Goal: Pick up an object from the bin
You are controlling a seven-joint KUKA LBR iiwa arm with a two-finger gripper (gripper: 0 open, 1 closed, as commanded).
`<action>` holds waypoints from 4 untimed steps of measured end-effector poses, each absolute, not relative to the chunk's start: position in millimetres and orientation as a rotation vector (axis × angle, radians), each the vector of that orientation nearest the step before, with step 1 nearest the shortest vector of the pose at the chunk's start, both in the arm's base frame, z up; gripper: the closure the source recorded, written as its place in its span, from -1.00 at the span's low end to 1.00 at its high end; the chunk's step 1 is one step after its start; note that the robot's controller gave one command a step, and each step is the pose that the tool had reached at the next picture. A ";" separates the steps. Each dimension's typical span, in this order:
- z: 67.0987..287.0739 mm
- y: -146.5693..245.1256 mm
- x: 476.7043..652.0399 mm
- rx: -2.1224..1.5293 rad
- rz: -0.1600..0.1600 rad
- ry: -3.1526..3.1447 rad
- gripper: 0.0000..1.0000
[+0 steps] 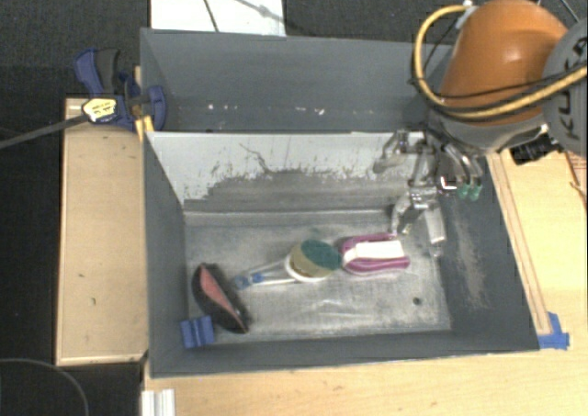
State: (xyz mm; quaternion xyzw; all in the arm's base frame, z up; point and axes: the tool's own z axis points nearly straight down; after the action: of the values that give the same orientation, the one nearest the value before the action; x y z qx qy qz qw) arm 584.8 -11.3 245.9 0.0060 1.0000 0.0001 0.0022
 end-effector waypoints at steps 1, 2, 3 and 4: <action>96.3 -54.9 594.4 0.074 0.004 3.122 -1.00; 101.3 -49.0 572.1 0.200 0.000 3.132 -1.00; 111.3 -41.8 565.9 0.085 0.000 3.142 -1.00; 93.6 -41.4 565.5 0.082 0.000 3.139 -1.00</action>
Offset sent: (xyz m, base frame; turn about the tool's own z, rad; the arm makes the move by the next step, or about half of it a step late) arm 0.0032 -0.0497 -0.1759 0.0365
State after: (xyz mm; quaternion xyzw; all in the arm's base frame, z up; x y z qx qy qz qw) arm 565.5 -41.4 93.6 0.0263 0.9997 0.0001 0.0007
